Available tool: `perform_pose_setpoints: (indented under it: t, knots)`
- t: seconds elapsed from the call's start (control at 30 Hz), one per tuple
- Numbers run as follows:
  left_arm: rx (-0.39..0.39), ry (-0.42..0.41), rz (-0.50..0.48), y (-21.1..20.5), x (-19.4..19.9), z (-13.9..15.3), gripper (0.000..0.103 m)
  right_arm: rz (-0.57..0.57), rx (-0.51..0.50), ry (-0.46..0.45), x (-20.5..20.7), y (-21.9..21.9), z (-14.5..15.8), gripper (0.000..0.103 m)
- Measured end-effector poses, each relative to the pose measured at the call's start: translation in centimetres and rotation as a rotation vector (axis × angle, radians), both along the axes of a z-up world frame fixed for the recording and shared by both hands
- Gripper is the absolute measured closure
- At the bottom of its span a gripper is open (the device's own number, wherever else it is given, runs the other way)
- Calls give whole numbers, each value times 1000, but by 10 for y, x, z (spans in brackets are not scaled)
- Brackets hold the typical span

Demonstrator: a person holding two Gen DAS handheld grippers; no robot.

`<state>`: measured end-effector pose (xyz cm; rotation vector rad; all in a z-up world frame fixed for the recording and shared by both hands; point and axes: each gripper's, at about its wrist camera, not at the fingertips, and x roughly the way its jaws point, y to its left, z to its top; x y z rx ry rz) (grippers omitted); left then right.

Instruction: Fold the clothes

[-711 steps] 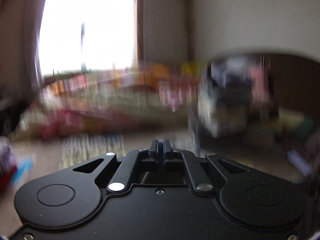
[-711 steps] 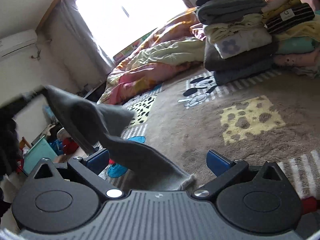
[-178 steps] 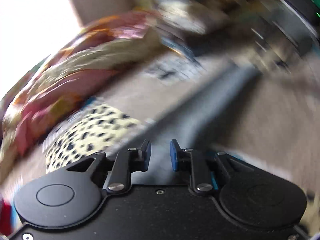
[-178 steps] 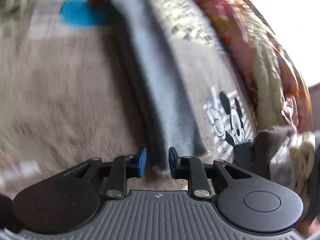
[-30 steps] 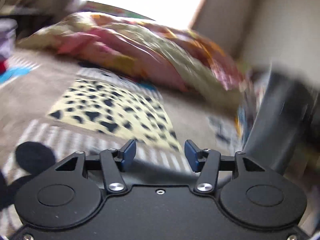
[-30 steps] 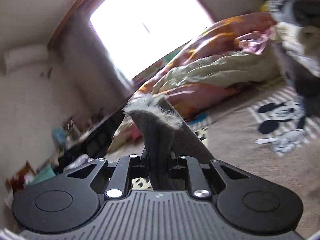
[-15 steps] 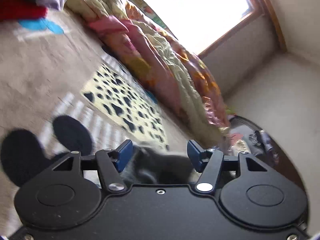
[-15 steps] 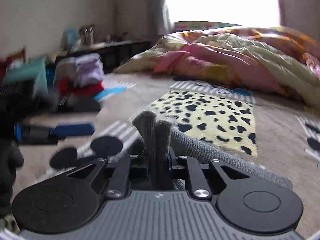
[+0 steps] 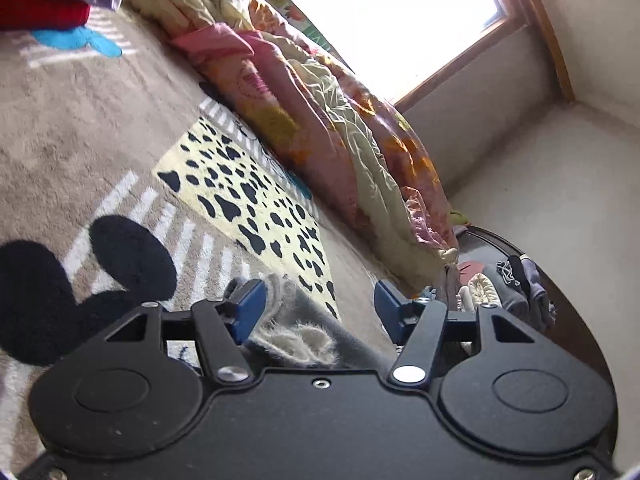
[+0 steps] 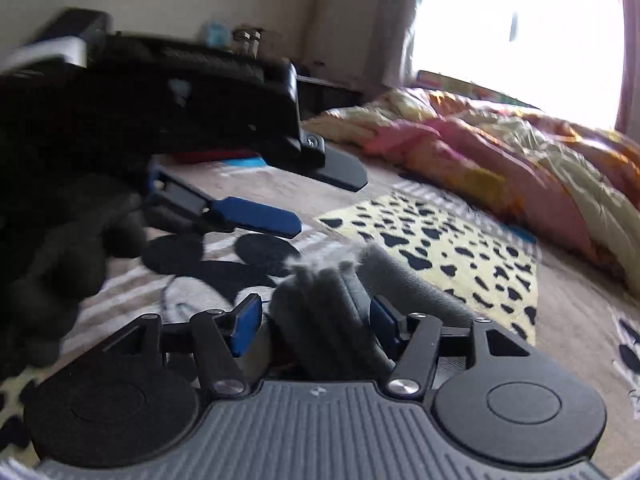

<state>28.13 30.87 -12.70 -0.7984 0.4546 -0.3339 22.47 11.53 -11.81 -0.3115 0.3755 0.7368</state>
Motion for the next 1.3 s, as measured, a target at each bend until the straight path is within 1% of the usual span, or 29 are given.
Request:
perform_pose_setpoints:
  t: [0.07, 0.13, 0.17, 0.27, 0.33, 0.4, 0.43, 0.5, 0.53, 0.6, 0.67, 0.73, 0.8, 0.83, 0.9, 0.93, 0.97, 1.0, 1.07, 1.13, 1.17, 1.2, 1.23, 1.27, 1.3]
  knots:
    - [21, 9, 1, 0, -4, 1, 44, -15, 46, -15, -10, -24, 10, 38]
    - [41, 41, -4, -4, -6, -1, 45, -61, 97, -27, -11, -53, 16, 38]
    - [38, 53, -16, -7, -7, -3, 45, -90, 118, -21, -9, -67, 16, 39]
    - [-8, 83, -48, -15, -9, -8, 45, -179, 173, 27, 5, -105, 8, 41]
    - [-1, 110, -47, -22, -9, -10, 45, -221, 225, 84, 12, -125, -3, 41]
    - [31, 139, -26, -30, -5, -13, 45, -216, 244, 117, 14, -132, -13, 41]
    - [30, 151, -19, -33, -3, -15, 45, -207, 249, 132, 15, -134, -18, 41]
    - [5, 166, 5, -36, 3, -20, 45, -191, 240, 136, 12, -132, -23, 41]
    - [8, 172, 22, -38, 5, -21, 47, -186, 235, 132, 10, -130, -24, 41]
    - [52, 178, 58, -43, 10, -23, 79, -174, 230, 136, 10, -127, -25, 39]
    - [108, 162, 80, -48, 12, -21, 88, -161, 209, 140, 12, -123, -26, 38]
    - [145, 115, 76, -50, 12, -15, 90, -146, 201, 137, 14, -124, -20, 38]
    - [175, 55, 61, -50, 11, -7, 90, -150, 241, 128, 13, -133, -9, 40]
    - [179, 57, 53, -49, 13, -10, 90, -159, 259, 121, 14, -138, -4, 40]
    - [156, 150, 36, -39, 24, -35, 89, -173, 268, 119, 20, -142, -1, 40]
    - [150, 173, 25, -36, 27, -41, 89, -174, 261, 117, 25, -142, 0, 40]
    - [169, 158, 19, -35, 26, -38, 87, -177, 250, 110, 29, -140, 0, 40]
    - [213, 137, 23, -37, 25, -34, 85, -176, 243, 105, 34, -139, 0, 40]
    - [286, 103, 28, -40, 22, -29, 84, -166, 238, 104, 46, -135, 0, 40]
    - [311, 91, 35, -41, 19, -28, 84, -156, 208, 104, 59, -128, -5, 40]
    - [345, 71, 54, -44, 15, -22, 83, -155, 176, 129, 67, -125, -12, 40]
    - [403, 39, 84, -48, 10, -14, 76, -158, 144, 166, 74, -121, -21, 40]
    - [496, -8, 127, -56, 3, -3, 72, -155, 131, 175, 76, -119, -27, 39]
    - [570, -58, 158, -64, -3, 5, 66, -145, 125, 158, 74, -118, -29, 39]
    - [615, -112, 172, -71, -8, 10, 64, -136, 119, 146, 72, -118, -27, 40]
